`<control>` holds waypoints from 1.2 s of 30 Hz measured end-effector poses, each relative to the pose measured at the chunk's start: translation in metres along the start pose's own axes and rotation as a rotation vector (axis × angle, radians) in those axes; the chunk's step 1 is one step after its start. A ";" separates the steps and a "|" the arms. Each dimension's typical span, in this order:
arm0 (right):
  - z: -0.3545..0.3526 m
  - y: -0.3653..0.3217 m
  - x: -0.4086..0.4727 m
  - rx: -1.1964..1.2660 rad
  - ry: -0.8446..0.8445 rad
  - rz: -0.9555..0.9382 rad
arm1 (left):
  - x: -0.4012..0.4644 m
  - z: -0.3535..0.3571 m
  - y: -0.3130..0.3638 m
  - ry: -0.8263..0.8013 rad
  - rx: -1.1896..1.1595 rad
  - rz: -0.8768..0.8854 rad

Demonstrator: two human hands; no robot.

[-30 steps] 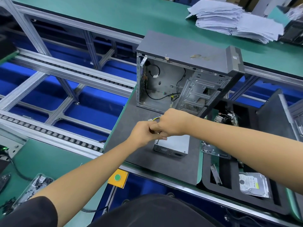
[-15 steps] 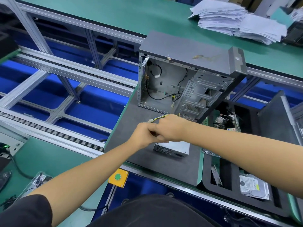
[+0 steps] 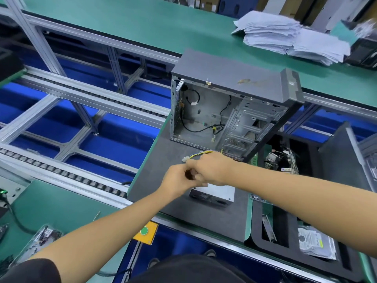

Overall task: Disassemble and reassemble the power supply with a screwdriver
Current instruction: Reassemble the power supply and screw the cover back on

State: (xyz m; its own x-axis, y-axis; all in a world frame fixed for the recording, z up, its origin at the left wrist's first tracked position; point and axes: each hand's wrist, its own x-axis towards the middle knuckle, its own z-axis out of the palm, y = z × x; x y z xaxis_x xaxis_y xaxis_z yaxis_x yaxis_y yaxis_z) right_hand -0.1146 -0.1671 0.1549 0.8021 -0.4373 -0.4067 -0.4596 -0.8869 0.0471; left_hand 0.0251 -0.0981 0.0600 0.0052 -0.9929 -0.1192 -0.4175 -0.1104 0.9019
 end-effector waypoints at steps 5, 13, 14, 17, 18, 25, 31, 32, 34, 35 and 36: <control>-0.008 0.011 -0.003 -0.214 0.081 -0.243 | 0.009 -0.006 0.002 -0.166 -0.116 0.055; -0.004 0.008 -0.001 -0.090 0.044 -0.145 | 0.008 -0.017 0.000 -0.186 -0.063 0.117; -0.001 0.005 -0.002 -0.036 0.027 -0.046 | 0.007 -0.012 -0.003 -0.120 -0.056 0.113; 0.001 0.008 -0.004 0.034 -0.008 0.030 | 0.010 -0.005 -0.005 -0.131 -0.115 0.139; -0.002 0.010 -0.005 -0.002 0.014 -0.035 | 0.013 -0.008 -0.005 -0.182 -0.100 0.150; -0.010 0.019 -0.001 -0.293 0.031 -0.384 | 0.024 -0.022 -0.006 -0.405 -0.028 0.180; 0.011 0.011 -0.008 0.053 0.049 0.061 | 0.017 -0.003 -0.007 -0.137 -0.059 0.114; 0.010 0.012 -0.009 0.093 0.035 0.069 | 0.018 -0.001 -0.007 -0.152 -0.075 0.127; 0.004 0.016 -0.011 0.077 0.042 -0.005 | 0.021 -0.006 -0.003 -0.213 -0.077 0.153; -0.001 0.018 -0.011 0.004 0.054 -0.085 | 0.021 -0.011 -0.002 -0.259 -0.060 0.173; -0.006 0.020 -0.011 -0.090 0.054 -0.181 | 0.022 -0.014 -0.002 -0.311 -0.049 0.200</control>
State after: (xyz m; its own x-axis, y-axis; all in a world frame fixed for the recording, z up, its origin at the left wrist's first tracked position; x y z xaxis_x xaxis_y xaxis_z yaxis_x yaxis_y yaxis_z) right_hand -0.1299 -0.1807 0.1661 0.8889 -0.2746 -0.3668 -0.2721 -0.9604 0.0597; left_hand 0.0389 -0.1200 0.0619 -0.3515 -0.9347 -0.0528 -0.3388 0.0745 0.9379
